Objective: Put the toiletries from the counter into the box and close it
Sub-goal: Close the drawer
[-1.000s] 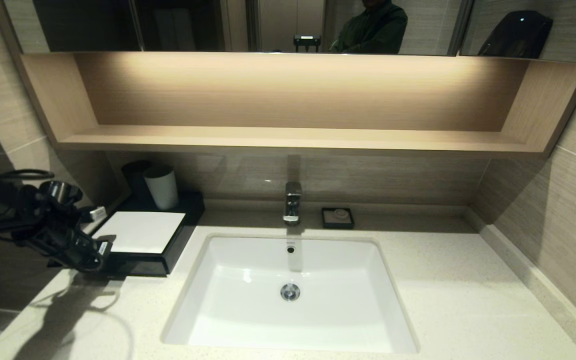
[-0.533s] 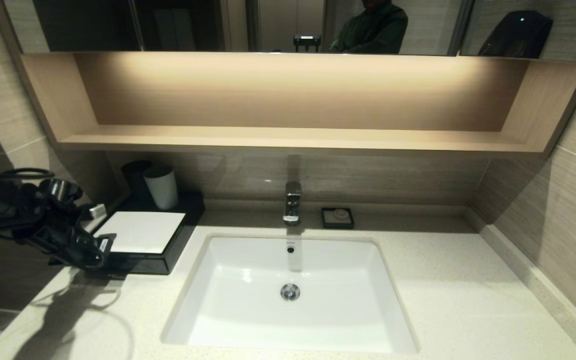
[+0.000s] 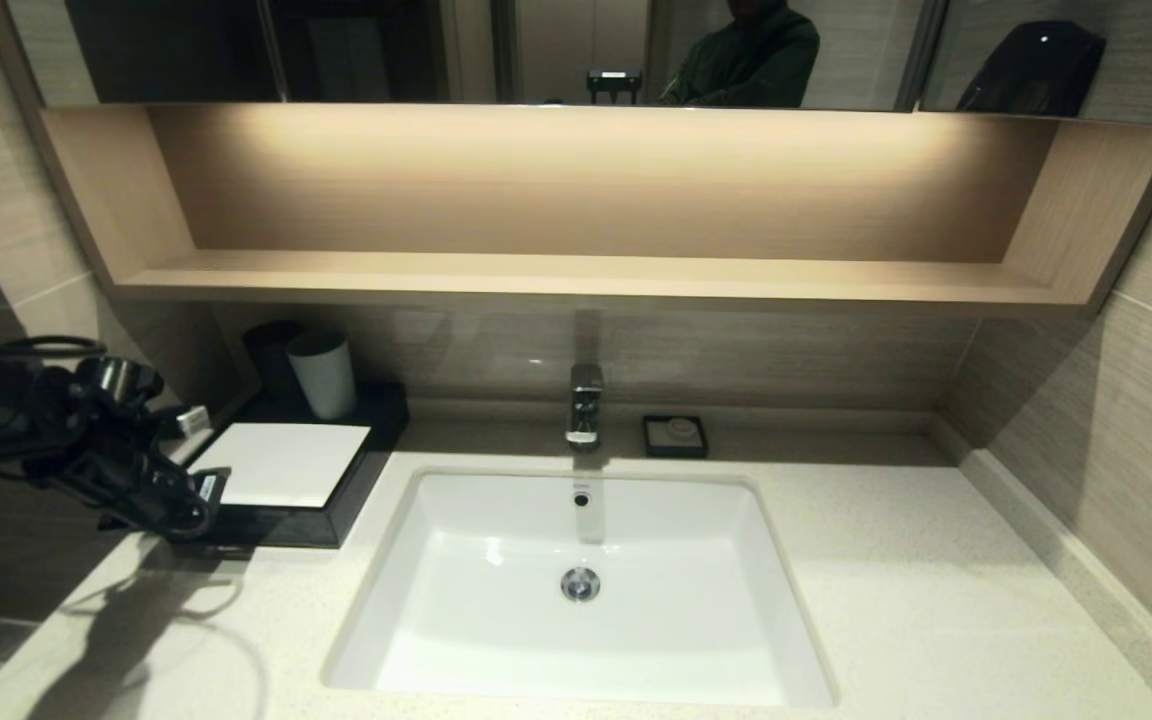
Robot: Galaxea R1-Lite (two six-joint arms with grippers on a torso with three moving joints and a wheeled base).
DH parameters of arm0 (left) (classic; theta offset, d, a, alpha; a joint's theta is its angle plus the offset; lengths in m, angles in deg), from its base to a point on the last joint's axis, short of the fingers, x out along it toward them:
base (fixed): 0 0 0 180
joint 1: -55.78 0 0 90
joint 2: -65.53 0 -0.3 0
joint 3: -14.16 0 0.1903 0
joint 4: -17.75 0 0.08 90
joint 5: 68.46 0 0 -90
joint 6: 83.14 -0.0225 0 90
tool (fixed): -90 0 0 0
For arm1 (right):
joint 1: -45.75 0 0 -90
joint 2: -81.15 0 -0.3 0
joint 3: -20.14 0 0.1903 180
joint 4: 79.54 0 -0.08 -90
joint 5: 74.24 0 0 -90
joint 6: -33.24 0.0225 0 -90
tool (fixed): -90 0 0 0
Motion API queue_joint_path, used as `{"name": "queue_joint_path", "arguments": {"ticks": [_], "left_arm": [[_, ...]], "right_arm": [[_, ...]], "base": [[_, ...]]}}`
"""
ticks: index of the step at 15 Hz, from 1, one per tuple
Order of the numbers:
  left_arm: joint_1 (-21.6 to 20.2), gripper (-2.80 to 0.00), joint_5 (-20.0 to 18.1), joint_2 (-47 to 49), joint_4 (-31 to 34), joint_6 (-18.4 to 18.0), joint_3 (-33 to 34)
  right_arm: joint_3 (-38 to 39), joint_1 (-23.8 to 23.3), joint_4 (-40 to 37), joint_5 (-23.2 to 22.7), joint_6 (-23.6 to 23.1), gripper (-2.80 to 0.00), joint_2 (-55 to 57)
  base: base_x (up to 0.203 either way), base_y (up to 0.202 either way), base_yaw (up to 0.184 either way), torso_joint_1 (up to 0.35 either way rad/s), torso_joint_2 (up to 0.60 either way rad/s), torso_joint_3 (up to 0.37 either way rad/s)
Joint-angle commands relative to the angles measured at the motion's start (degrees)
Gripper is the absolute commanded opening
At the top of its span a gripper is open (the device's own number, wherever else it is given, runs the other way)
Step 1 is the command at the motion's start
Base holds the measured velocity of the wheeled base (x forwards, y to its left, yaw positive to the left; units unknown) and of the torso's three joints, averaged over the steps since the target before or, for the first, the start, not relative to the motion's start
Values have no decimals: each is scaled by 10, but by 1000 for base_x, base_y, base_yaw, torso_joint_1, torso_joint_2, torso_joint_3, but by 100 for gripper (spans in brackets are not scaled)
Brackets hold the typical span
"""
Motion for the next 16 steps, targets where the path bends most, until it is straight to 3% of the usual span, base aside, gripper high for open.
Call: {"name": "queue_joint_path", "arguments": {"ticks": [1, 9, 16], "left_arm": [[-4, -280, 1, -6, 10, -1, 7], [-10, -280, 1, -59, 36, -1, 60], [-9, -280, 0, -292, 32, 0, 213]], "right_arm": [[0, 1, 0, 0, 0, -280, 0], [0, 0, 0, 0, 0, -280, 0], [0, 0, 0, 0, 0, -280, 0]], "base": [[0, 0, 0, 0, 0, 0], [0, 0, 0, 0, 0, 0], [0, 0, 0, 0, 0, 0]]}}
